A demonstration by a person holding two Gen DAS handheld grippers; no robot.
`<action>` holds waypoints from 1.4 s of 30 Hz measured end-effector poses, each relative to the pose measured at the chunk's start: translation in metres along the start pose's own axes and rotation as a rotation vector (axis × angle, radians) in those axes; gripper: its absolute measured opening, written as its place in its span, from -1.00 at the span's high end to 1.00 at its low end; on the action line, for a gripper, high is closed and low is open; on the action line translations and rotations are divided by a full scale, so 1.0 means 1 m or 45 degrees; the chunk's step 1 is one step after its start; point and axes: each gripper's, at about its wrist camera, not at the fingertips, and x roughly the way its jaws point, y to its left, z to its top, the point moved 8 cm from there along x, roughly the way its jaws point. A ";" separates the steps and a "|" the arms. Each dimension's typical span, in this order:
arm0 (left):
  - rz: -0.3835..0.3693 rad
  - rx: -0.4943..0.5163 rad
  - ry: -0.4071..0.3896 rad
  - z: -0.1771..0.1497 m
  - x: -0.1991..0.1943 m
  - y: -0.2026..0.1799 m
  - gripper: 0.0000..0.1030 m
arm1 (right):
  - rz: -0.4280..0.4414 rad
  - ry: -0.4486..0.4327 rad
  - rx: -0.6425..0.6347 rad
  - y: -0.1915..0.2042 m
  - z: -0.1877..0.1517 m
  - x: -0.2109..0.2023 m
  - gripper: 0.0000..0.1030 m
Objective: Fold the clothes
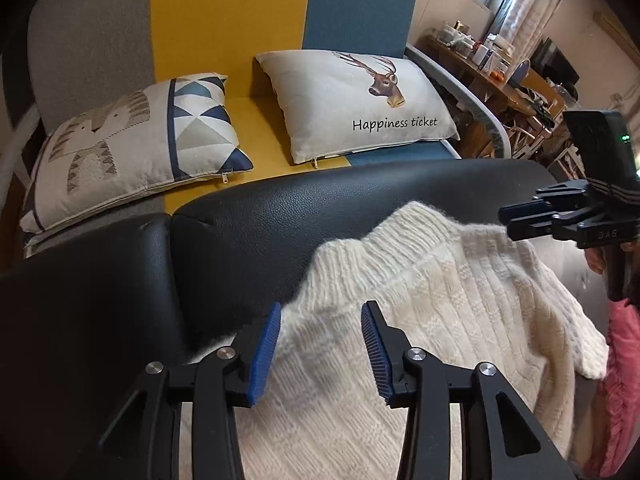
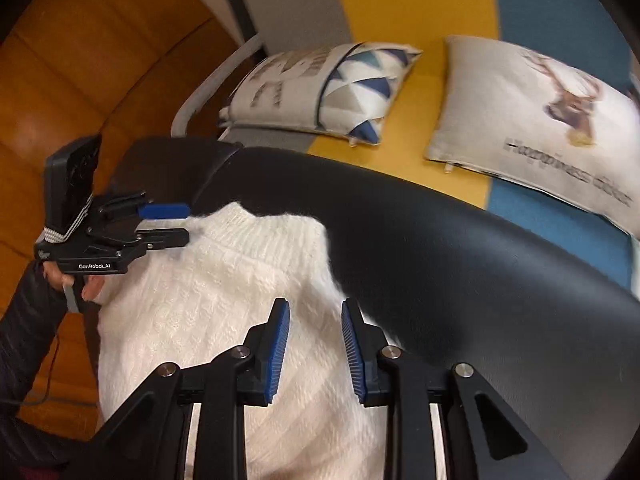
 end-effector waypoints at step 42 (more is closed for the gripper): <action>-0.023 -0.489 -0.203 -0.184 -0.100 -0.044 0.52 | -0.369 -0.223 0.433 -0.003 -0.285 -0.123 0.57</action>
